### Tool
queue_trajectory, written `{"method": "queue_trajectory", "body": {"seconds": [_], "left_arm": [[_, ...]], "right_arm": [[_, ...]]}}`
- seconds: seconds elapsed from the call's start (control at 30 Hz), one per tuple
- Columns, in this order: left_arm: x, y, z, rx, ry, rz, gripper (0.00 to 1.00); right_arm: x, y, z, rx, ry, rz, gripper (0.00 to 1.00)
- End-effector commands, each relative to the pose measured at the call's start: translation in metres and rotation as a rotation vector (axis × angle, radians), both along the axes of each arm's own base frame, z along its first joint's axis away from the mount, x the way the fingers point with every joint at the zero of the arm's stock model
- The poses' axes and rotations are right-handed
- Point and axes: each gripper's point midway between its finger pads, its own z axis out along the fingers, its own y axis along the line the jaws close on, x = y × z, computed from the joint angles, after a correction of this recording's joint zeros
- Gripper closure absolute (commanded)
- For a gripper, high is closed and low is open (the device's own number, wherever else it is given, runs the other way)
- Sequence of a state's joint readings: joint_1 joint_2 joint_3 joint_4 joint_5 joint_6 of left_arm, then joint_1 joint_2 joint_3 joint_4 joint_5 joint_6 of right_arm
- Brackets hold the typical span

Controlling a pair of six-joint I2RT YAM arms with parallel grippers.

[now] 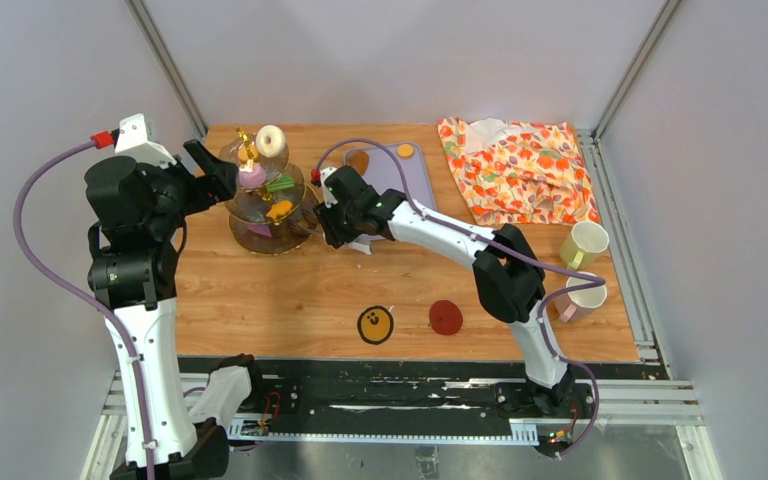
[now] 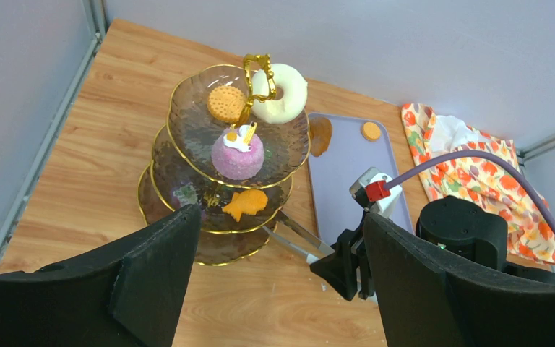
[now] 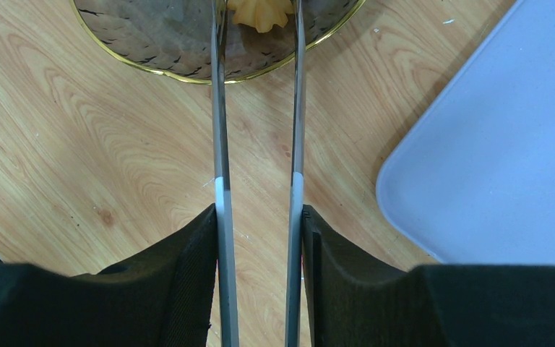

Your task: Serve the afternoon tea

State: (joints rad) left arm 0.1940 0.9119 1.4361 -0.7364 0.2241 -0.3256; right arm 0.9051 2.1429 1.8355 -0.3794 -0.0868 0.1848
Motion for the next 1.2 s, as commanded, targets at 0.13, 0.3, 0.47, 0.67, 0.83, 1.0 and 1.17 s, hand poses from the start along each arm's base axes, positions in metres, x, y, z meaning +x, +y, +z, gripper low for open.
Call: {"method": "queue_trajectory", "body": {"seconds": [0.13,0.3,0.47,0.67,0.83,1.0,1.17], "left_arm": [[-0.002,-0.004,0.014,0.008,-0.043,-0.017,0.13],[-0.002,-0.004,0.014,0.007,-0.043,-0.015,0.13],[-0.003,-0.004,0.014,0.006,-0.043,-0.017,0.13],[-0.003,-0.005,0.015,0.004,-0.045,-0.020,0.13],[-0.003,-0.005,0.014,0.005,-0.044,-0.022,0.13],[-0.003,-0.004,0.013,-0.010,-0.041,-0.009,0.12],[0.000,-0.010,0.009,-0.055,-0.024,-0.029,0.10]], "right_arm": [[-0.003,0.007,0.042,0.068,-0.066,0.019,0.57],[-0.003,0.005,0.054,0.084,-0.083,0.020,0.57],[-0.004,0.003,0.060,0.092,-0.092,0.019,0.57],[-0.012,-0.015,0.069,0.074,-0.116,0.011,0.79],[-0.024,-0.060,0.062,-0.005,-0.140,-0.024,0.96],[-0.028,-0.130,0.066,-0.064,-0.185,-0.150,0.99],[-0.032,-0.218,0.056,-0.076,-0.195,-0.349,0.98]]}}
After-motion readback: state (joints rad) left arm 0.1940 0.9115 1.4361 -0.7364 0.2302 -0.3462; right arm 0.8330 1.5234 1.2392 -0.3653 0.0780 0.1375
